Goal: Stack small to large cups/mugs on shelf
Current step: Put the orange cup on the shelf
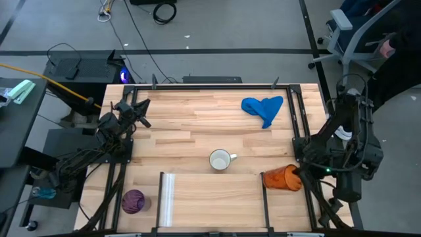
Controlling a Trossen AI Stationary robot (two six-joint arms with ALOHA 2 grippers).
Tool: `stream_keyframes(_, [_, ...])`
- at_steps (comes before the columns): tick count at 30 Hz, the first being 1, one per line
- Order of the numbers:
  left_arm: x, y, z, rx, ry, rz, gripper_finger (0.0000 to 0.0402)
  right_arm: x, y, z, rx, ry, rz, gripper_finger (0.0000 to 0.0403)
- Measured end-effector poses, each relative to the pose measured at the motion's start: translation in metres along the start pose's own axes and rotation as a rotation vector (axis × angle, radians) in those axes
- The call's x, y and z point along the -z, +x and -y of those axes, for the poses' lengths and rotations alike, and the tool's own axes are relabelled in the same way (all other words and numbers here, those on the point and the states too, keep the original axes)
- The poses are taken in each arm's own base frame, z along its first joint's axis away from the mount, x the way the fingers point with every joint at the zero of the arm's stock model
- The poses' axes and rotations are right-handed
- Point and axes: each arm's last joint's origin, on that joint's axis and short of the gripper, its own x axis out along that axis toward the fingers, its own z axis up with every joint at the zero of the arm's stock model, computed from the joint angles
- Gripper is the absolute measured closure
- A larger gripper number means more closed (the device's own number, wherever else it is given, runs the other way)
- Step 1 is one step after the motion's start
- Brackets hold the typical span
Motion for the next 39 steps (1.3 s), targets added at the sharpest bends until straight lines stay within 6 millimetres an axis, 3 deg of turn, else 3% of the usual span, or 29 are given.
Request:
stream_keyframes(7, [0.0,0.0,0.0,0.0,0.0,0.0,0.0368,-0.031,0.006,-0.008,-0.029,-0.029,0.164,0.0397])
stream_keyframes(14, [0.0,0.0,0.0,0.0,-0.001,0.0,0.0375,-0.074,0.002,-0.055,-0.166,-0.174,0.222,0.0397])
stream_keyframes(20, [0.001,0.0,0.0,-0.002,-0.011,-0.013,0.0376,-0.109,0.002,-0.087,-0.118,-0.231,0.143,0.0397])
stream_keyframes(25, [0.002,0.0,0.0,-0.002,-0.008,-0.015,0.0368,-0.128,0.025,-0.115,-0.053,-0.276,-0.011,0.0397])
stream_keyframes(32, [0.002,0.0,0.0,-0.002,-0.007,-0.015,0.0373,-0.123,0.059,-0.144,0.006,-0.338,-0.231,0.0397])
stream_keyframes(39, [0.002,0.0,0.0,-0.003,-0.003,-0.019,0.0378,-0.092,0.064,-0.152,0.029,-0.341,-0.293,0.0397])
